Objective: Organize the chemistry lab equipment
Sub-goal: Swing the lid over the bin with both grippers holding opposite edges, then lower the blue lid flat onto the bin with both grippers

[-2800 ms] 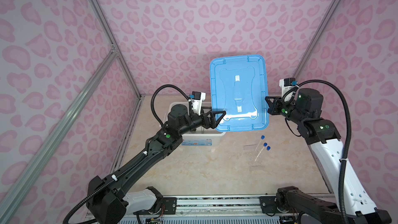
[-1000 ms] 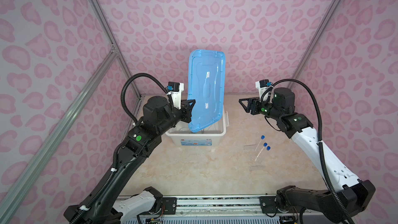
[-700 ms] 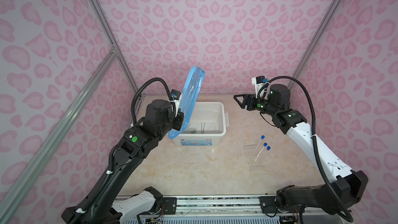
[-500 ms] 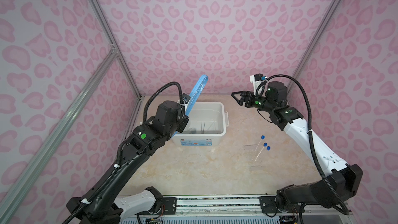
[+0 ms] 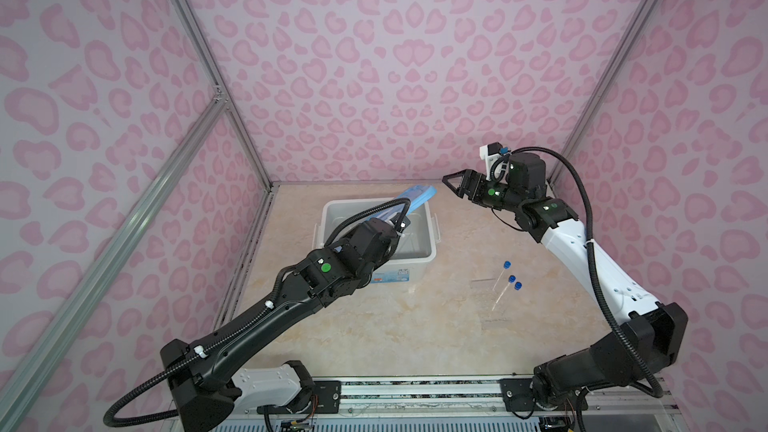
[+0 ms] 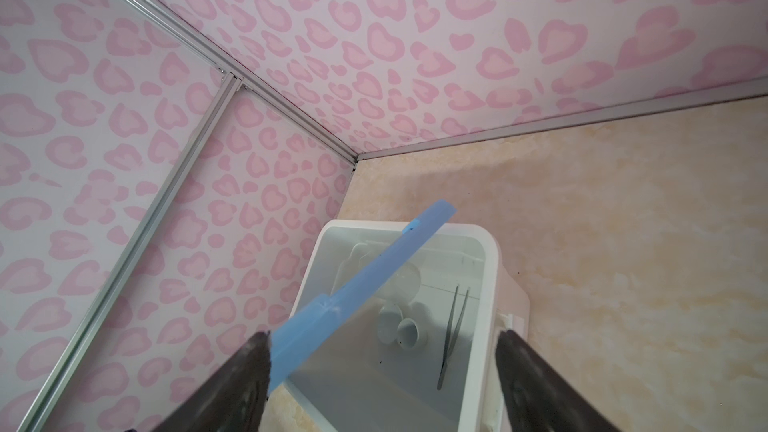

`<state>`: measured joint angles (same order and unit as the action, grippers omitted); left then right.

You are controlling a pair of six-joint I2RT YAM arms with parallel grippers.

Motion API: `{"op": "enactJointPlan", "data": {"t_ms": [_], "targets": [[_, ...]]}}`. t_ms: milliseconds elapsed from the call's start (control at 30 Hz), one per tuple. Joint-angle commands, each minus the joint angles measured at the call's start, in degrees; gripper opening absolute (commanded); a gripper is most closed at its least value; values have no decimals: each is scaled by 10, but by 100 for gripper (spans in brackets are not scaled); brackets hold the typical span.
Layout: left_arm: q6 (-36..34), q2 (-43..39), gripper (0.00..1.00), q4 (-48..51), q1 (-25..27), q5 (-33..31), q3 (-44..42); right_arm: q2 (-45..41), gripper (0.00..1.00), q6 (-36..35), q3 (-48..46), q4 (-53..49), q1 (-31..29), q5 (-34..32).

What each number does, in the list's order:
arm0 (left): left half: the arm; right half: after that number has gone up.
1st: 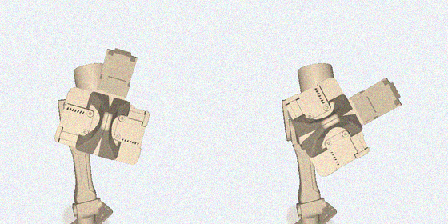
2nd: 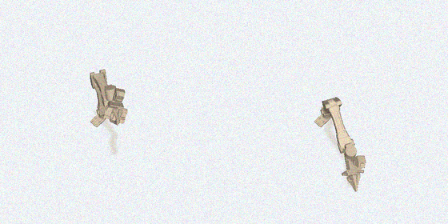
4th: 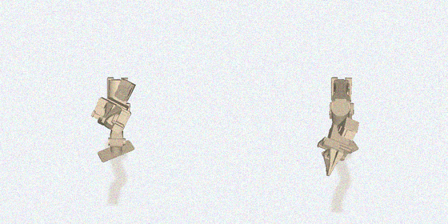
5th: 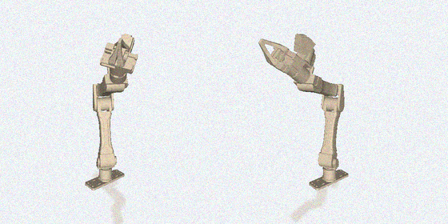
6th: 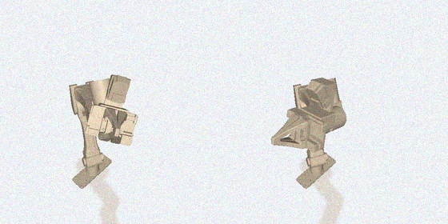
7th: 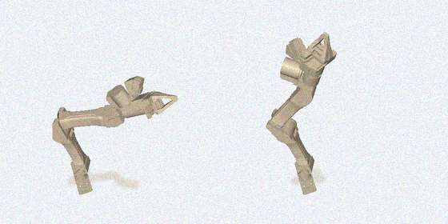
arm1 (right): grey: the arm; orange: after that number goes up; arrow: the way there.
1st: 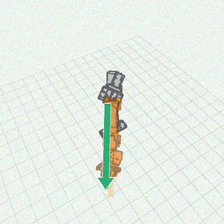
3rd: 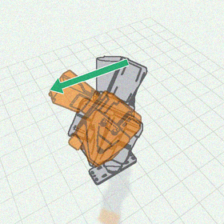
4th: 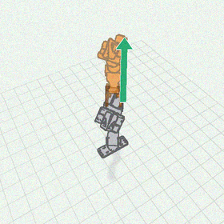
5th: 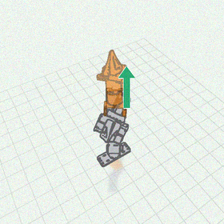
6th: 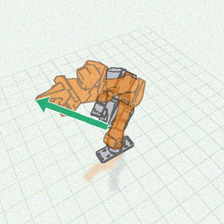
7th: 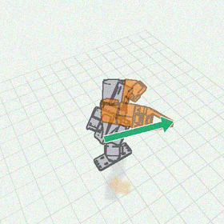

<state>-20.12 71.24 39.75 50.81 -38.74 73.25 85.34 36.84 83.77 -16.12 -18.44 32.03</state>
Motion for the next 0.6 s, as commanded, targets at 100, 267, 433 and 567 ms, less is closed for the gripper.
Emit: {"op": "enactJointPlan", "data": {"t_ms": [100,267,433,567], "targets": [[-3,23,14,-24,22,-40,-15,19,87,10,4,-6,-3,28],[-7,43,21,-35,48,-70,-25,44,84,-3,9,-26,-17,38],[12,50,31,-34,58,-71,-36,52,74,-7,-8,-31,-22,46],[37,50,43,-34,62,-50,-43,51,68,-5,-37,-21,-22,53]]}}
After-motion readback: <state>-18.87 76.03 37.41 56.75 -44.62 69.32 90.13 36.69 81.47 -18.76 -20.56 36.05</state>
